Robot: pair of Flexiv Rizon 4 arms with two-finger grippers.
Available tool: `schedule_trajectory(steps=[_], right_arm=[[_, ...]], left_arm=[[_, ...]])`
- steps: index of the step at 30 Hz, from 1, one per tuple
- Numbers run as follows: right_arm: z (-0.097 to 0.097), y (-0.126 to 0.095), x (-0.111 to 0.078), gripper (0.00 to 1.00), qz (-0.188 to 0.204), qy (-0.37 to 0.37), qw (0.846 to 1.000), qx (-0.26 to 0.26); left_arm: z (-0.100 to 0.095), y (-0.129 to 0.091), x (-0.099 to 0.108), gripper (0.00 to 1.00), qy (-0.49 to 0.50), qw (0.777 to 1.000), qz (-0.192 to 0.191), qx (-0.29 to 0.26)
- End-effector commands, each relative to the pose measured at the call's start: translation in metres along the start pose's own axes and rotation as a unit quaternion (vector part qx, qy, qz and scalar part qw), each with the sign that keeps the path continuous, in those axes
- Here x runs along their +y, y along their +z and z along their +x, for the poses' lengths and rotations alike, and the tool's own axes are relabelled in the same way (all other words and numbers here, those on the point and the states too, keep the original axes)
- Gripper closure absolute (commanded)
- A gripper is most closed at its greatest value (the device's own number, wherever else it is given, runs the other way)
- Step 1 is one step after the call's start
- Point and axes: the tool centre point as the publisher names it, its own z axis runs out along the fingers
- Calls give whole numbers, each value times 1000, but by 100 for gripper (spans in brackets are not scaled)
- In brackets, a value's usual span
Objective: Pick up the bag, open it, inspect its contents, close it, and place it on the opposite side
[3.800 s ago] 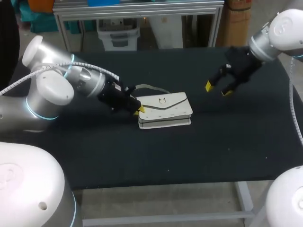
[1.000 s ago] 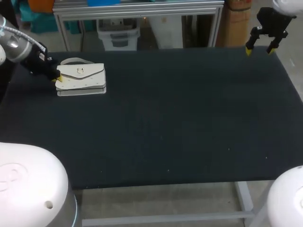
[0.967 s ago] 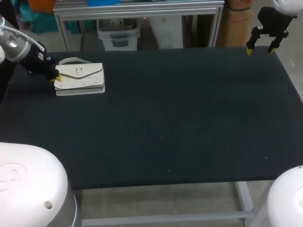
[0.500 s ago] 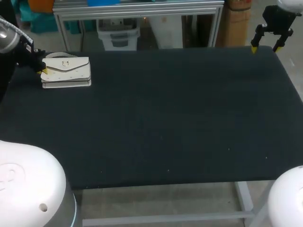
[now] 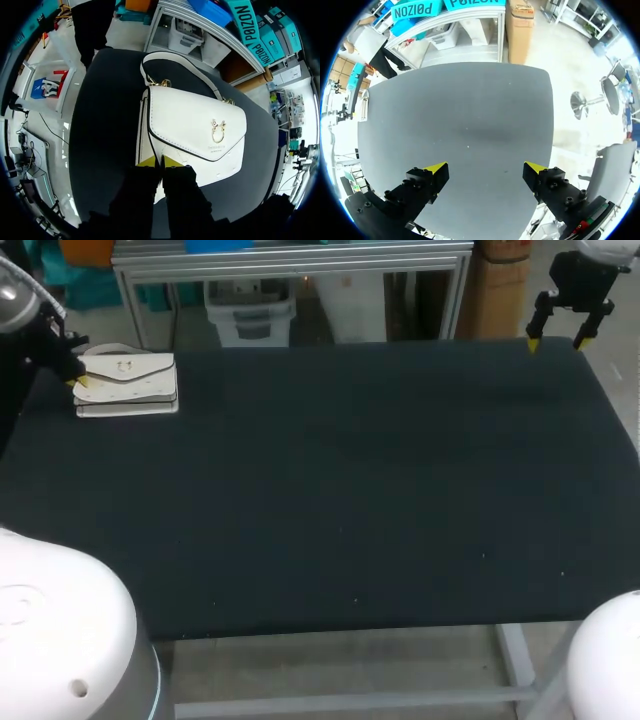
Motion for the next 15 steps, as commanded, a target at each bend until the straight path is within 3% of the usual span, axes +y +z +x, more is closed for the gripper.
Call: schedule_trajectory(steps=[1, 6, 15], right_arm=[[2, -2, 2, 0, 4, 1, 1000, -3], [4, -6, 0, 0, 3, 3, 1000, -5], [6, -14, -6, 0, -3, -1, 1000, -5]], left_arm=[[-8, 4, -4, 0, -1, 1000, -26, 3], [-9, -4, 4, 0, 0, 1000, -12, 4], [0, -46, 25, 0, 4, 1000, 18, 2]])
